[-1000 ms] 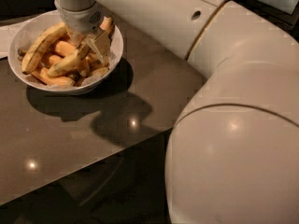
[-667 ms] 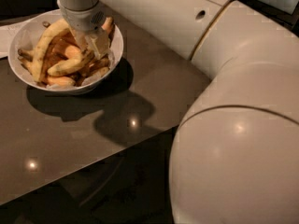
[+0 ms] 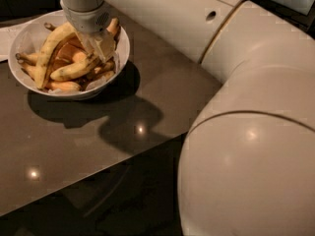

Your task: Pick banana from white bowl

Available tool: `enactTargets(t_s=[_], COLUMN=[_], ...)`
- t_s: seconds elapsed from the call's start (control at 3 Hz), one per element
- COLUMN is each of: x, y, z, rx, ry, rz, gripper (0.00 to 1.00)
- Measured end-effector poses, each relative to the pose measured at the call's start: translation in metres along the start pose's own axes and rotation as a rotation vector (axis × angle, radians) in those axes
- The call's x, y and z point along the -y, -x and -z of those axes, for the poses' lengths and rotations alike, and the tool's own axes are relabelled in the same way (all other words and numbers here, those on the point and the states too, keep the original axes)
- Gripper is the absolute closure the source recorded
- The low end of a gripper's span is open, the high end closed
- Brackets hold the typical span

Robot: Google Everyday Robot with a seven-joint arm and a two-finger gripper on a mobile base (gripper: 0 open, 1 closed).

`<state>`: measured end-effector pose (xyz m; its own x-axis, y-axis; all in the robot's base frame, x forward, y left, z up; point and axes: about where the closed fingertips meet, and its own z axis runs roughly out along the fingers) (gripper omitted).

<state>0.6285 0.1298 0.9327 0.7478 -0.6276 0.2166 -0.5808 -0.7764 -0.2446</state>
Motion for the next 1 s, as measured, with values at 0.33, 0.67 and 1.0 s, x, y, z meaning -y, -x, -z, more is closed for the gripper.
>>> enactTargets(t_s=[0.33,0.67,1.0], x=[0.000,0.002,0.005], y=[0.000,-0.003,-0.015], z=[0.000,0.002,0.020], rx=[0.000,0.003,0.008], ry=[0.000,0.013,-0.003], rz=[0.000,-0.032,-0.081], gripper=[1.00,1.00,1.00])
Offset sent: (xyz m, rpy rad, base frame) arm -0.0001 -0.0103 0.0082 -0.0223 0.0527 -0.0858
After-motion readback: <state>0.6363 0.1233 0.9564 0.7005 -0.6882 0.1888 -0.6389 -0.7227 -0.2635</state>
